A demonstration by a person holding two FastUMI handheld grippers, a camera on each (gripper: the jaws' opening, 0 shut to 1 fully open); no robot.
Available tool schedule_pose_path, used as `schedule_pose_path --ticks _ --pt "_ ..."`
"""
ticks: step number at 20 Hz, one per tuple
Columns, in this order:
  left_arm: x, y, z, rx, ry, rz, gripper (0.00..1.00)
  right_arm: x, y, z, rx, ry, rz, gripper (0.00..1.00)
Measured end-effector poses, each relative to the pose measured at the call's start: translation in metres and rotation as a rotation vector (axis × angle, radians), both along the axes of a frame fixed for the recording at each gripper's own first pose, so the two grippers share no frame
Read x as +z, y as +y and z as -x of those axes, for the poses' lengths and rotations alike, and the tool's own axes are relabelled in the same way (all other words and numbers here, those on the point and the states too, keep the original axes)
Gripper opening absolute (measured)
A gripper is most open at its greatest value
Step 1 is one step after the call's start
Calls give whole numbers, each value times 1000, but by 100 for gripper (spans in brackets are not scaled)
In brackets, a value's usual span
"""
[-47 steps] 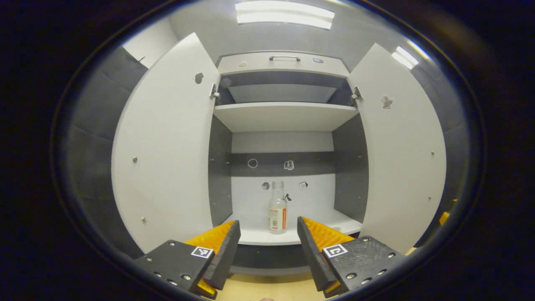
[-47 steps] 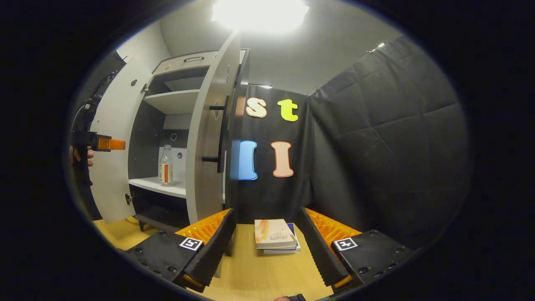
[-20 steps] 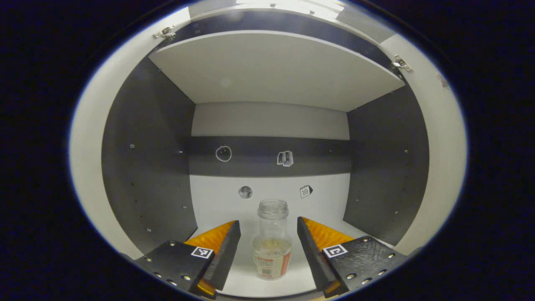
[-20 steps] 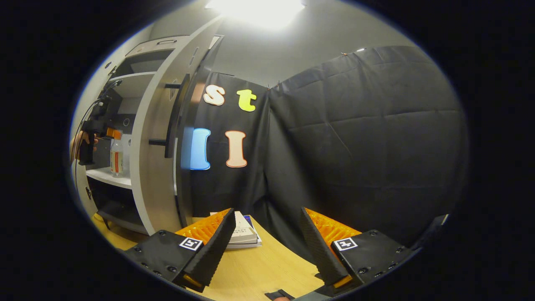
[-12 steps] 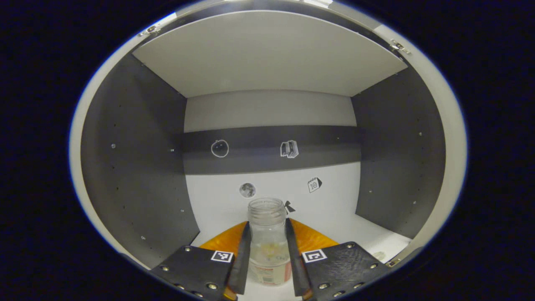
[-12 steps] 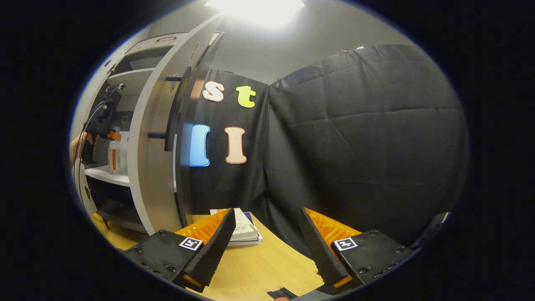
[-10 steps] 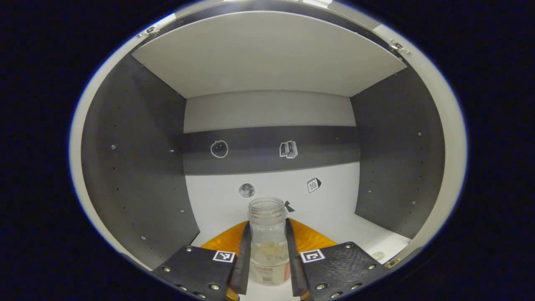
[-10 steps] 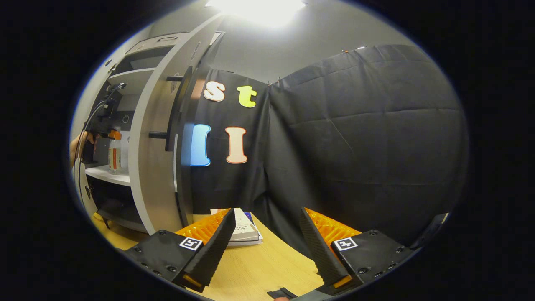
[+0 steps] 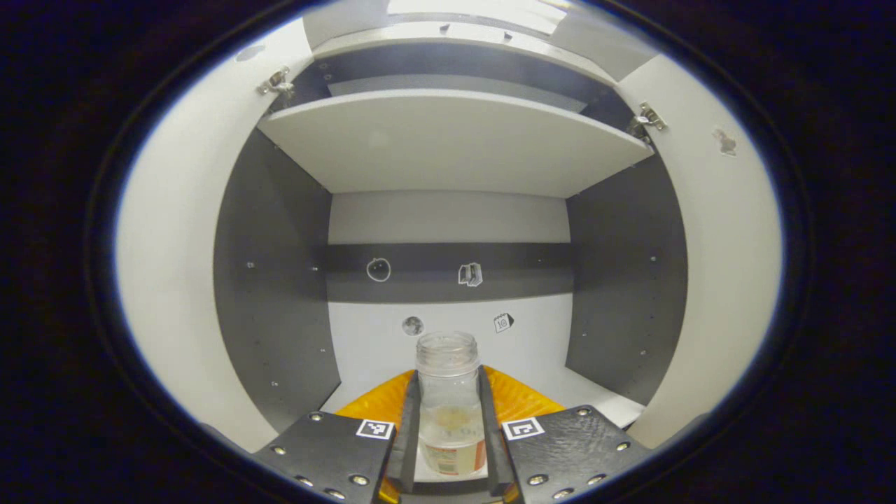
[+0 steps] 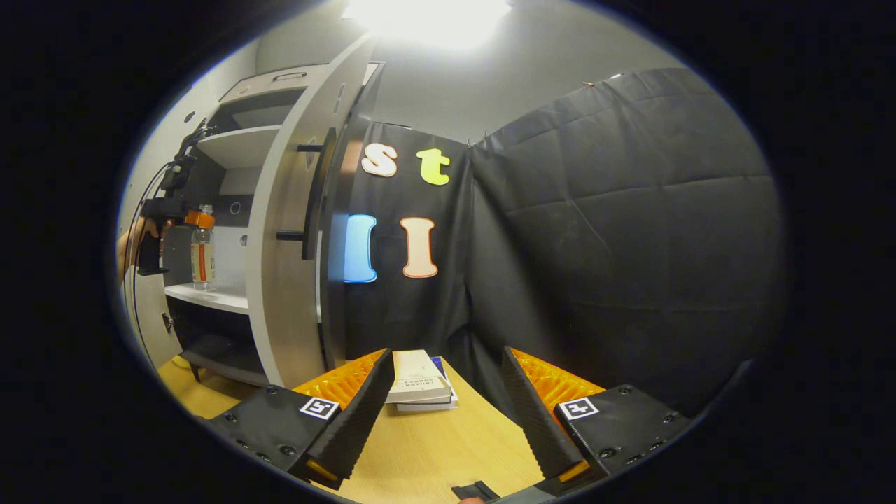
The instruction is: Grasp the bottle in the cabinet with the left hand and place it on the coaster, then close the right door with the right hand and the left door with the left hand.
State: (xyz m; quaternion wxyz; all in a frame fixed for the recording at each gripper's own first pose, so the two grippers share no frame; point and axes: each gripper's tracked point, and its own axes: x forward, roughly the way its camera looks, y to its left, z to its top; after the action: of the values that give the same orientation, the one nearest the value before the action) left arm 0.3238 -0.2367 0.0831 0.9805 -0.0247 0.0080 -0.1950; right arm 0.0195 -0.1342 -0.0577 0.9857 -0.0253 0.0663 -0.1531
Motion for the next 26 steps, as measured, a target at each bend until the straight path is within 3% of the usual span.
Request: schedule_pose_path --ticks 15,26 --pt "-35 34 127 46 -6 18 41 -9 12 55 170 8 -31 99" --pt "-120 37 191 49 30 46 41 -23 24 70 225 34 -47 98"
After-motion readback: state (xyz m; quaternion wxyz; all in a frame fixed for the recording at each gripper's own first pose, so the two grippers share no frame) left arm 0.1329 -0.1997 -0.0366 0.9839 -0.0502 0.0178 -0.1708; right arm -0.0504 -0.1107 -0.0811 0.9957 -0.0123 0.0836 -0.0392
